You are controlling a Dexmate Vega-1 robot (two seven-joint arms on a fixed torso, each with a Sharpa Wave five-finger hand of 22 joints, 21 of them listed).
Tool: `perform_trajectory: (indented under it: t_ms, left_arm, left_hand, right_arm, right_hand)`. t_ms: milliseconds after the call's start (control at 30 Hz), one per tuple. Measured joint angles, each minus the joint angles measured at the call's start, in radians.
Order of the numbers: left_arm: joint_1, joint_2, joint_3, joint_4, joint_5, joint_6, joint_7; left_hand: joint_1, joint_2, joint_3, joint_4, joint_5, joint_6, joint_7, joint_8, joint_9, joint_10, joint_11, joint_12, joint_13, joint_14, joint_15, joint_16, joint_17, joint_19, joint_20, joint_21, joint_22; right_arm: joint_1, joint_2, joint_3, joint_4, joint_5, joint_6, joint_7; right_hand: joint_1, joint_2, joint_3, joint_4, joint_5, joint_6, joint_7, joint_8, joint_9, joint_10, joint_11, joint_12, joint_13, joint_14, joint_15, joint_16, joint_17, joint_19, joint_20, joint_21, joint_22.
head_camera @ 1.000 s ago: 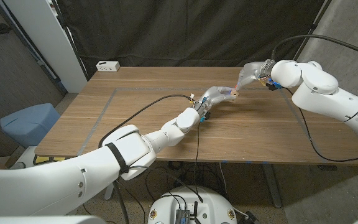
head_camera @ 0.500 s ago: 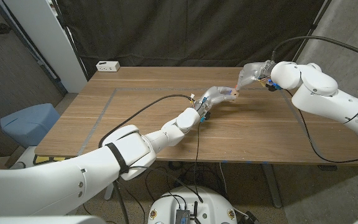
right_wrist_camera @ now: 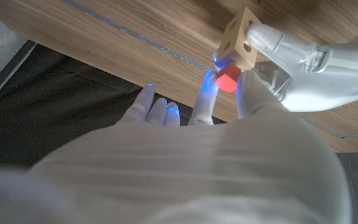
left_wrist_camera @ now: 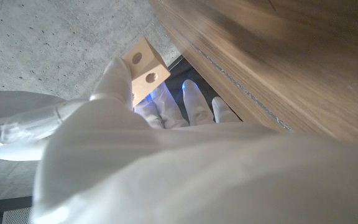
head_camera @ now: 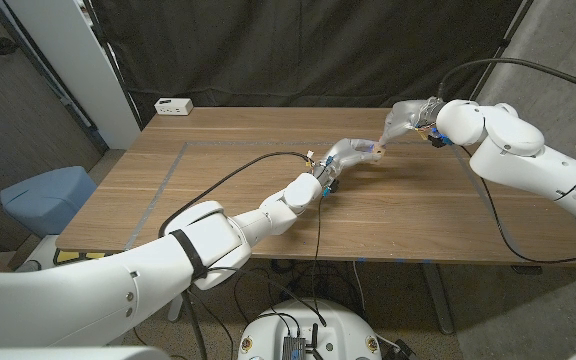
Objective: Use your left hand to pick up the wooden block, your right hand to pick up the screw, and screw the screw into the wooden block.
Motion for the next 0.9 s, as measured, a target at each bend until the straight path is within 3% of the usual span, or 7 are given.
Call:
perform_trajectory:
  t_ms: [900]
  left_arm:
    - [0.005,0.0,-0.001,-0.002,0.002,-0.008,-0.001]
  left_hand:
    - [0.0,0.0,0.003,-0.003,0.008,0.004,0.004,0.0,0.0,0.0,0.0,-0.001,0.001,0.0,0.0,-0.006,0.0,0.004,0.004,0.0,0.0]
  right_arm:
    - [0.004,0.02,-0.03,0.003,-0.082,-0.023,0.002]
  right_hand:
    - [-0.07,0.014,-0.029,0.029,0.0,0.125,0.004,0.05,-0.015,0.078,-0.025,0.011,-0.01,0.046,-0.036,0.011,0.003,0.034,-0.023,0.0,0.0]
